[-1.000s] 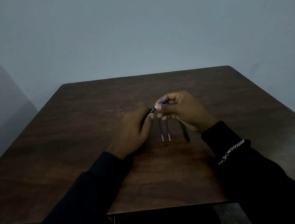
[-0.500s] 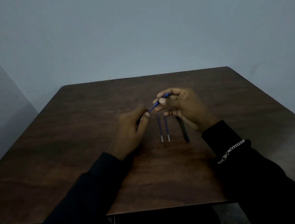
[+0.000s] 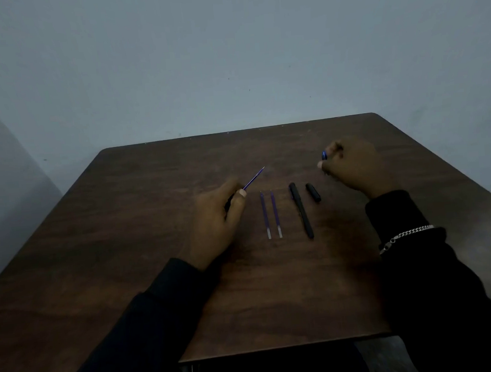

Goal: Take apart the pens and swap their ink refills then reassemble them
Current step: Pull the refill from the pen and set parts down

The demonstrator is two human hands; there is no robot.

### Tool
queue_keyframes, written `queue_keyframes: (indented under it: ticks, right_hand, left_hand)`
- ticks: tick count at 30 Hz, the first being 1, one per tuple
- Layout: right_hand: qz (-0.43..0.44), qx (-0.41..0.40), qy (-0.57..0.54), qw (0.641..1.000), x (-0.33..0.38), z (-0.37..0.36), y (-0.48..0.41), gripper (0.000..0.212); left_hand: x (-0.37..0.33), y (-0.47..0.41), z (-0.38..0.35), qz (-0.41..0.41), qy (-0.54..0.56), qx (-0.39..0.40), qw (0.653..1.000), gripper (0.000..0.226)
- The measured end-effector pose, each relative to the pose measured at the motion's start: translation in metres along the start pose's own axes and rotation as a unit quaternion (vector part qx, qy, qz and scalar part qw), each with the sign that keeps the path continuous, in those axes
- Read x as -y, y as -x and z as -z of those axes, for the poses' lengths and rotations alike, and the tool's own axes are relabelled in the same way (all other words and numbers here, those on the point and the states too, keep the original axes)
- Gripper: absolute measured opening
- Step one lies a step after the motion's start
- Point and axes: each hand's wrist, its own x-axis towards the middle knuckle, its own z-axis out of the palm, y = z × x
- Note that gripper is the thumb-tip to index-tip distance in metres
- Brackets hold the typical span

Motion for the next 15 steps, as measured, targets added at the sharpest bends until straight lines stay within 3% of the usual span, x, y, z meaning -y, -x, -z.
queue_keyframes:
  ticks: [4,8,15]
  right_hand:
    - [-0.068,0.09,0.03,0.993,-0.006,-0.001,-0.003,0.018]
    - [-0.104,0.127,0.04,0.986,-0.007,-0.004,-0.007,0.023]
    - [-0.12,0.127,0.046,0.983,-0.009,-0.014,-0.007,0.02]
  left_hand:
    - [0.002,0.0,0.0,0.0,-0.003,-0.002,1.0,0.024]
    - [0.003,-0.001,0.0,-0.005,-0.013,-0.006,1.0,0.023]
    - [0.006,-0.001,-0.002,-0.004,-0.011,-0.004,1.0,0.023]
